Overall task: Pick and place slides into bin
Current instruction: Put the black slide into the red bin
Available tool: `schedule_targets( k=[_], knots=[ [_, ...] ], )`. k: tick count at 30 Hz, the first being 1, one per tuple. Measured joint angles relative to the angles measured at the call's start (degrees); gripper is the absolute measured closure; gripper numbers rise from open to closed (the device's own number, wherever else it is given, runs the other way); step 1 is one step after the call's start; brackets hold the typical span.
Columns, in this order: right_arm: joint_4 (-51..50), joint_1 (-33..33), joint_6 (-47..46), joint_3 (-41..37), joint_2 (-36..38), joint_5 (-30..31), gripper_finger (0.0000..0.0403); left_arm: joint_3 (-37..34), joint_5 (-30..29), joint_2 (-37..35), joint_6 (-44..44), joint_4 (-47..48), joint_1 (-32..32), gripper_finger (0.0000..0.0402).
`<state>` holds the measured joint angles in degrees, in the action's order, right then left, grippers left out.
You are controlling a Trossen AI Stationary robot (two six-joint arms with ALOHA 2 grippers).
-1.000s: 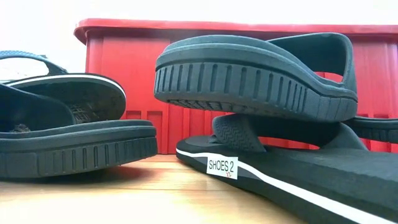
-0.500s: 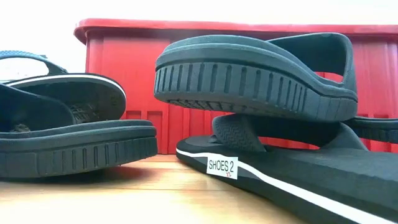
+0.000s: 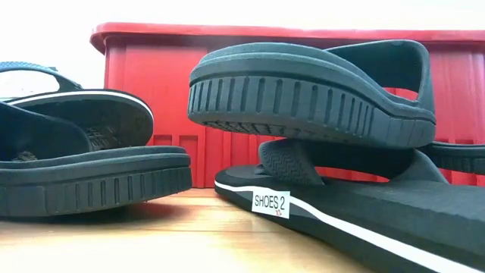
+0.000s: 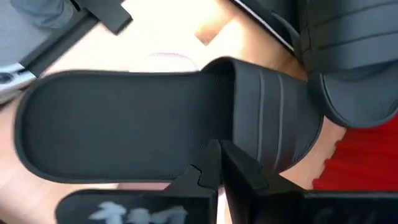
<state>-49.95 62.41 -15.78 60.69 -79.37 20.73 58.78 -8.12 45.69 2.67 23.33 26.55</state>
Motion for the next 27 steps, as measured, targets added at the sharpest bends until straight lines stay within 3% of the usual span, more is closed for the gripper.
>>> schedule_targets(
  k=[7, 14, 20, 27],
  knots=[
    [1.2, -1.4, 3.3, -2.3, 0.0, 0.1, 0.0334, 0.0, 0.0, 0.0, -0.1, 0.0, 0.0, 0.0375],
    [3.9, -2.6, 5.0, -5.2, 0.0, 0.2, 0.0295, 0.0, 0.0, 0.0, -0.1, 0.0, 0.0, 0.038],
    [5.5, -2.8, 8.2, -6.7, 0.0, 1.1, 0.029, 0.0, 0.0, 0.0, -0.1, 0.0, 0.0, 0.0397],
    [4.9, -2.7, 11.9, -6.9, 0.0, 10.5, 0.0305, 0.0, 0.0, 0.0, -0.2, 0.0, 0.0, 0.0389]
  ],
)
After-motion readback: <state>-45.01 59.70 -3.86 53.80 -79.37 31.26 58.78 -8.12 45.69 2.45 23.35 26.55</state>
